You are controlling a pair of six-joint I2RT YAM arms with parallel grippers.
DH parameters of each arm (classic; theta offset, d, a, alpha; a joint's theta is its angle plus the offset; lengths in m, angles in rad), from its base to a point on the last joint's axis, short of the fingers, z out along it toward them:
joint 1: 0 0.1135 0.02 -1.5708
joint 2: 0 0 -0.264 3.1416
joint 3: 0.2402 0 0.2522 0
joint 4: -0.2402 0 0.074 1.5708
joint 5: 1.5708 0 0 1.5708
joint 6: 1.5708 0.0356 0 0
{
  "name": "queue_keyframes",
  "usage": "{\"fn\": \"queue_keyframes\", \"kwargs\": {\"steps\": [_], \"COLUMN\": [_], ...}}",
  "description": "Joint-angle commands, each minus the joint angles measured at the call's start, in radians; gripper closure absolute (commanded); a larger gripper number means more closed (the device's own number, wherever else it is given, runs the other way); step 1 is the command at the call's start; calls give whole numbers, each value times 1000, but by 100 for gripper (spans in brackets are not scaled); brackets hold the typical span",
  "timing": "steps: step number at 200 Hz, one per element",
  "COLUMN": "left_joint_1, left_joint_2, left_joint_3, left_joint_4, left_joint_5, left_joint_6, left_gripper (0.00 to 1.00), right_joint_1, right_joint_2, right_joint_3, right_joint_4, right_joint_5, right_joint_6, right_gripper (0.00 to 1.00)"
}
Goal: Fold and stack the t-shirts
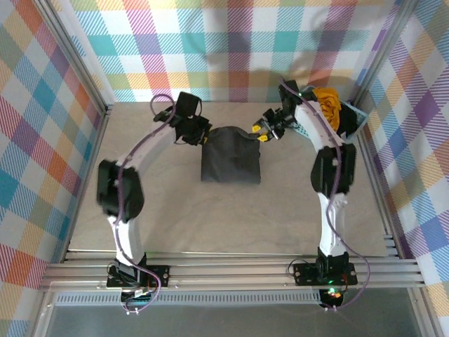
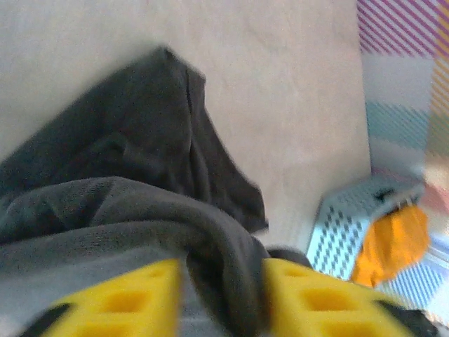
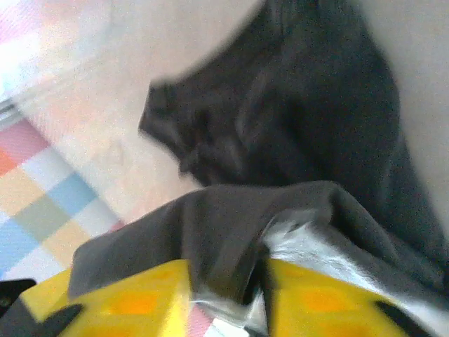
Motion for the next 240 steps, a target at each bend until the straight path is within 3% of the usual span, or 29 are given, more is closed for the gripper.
{"fn": "queue_keyframes", "kwargs": {"steps": [1, 15, 33, 45, 61, 89, 111, 137, 161, 192, 240], "left_joint_1": [25, 19, 3, -10, -56, -257, -404, -479, -498, -496, -497], "left_joint_2": [113, 87, -31, -146, -302, -453, -415, -240, -123, -43, 59], "left_joint_3": [122, 143, 57, -70, -303, -640, -772, -774, -733, -746, -672], "left_joint_4": [-80, -77, -94, -79, 18, 342, 652, 876, 946, 1083, 1087], "left_joint_5": [4, -24, -71, -89, -63, -131, -288, -374, -423, -549, -484], "left_joint_6": [91, 133, 158, 148, 44, -209, -324, -395, -421, -427, -477], "left_gripper": [51, 46, 43, 43, 44, 43, 33, 21, 18, 16, 25], "right_joint_1": [-15, -24, -18, -2, 8, 7, 8, 5, -12, -26, -34], "right_joint_2": [233, 315, 210, 65, -186, -605, -917, -1214, -1361, -1426, -1424], "right_joint_3": [474, 726, 627, 404, -43, -697, -1137, -1470, -1557, -1565, -1554], "right_joint_4": [-272, -382, -369, -274, -31, 472, 894, 1102, 1001, 910, 812], "right_joint_5": [96, 129, 154, 164, 117, -15, -80, -62, -77, -127, -138], "right_joint_6": [-84, -93, -149, -192, -197, -141, -58, -30, -41, -66, -102], "right_gripper": [54, 50, 48, 48, 50, 50, 48, 45, 42, 42, 43]}}
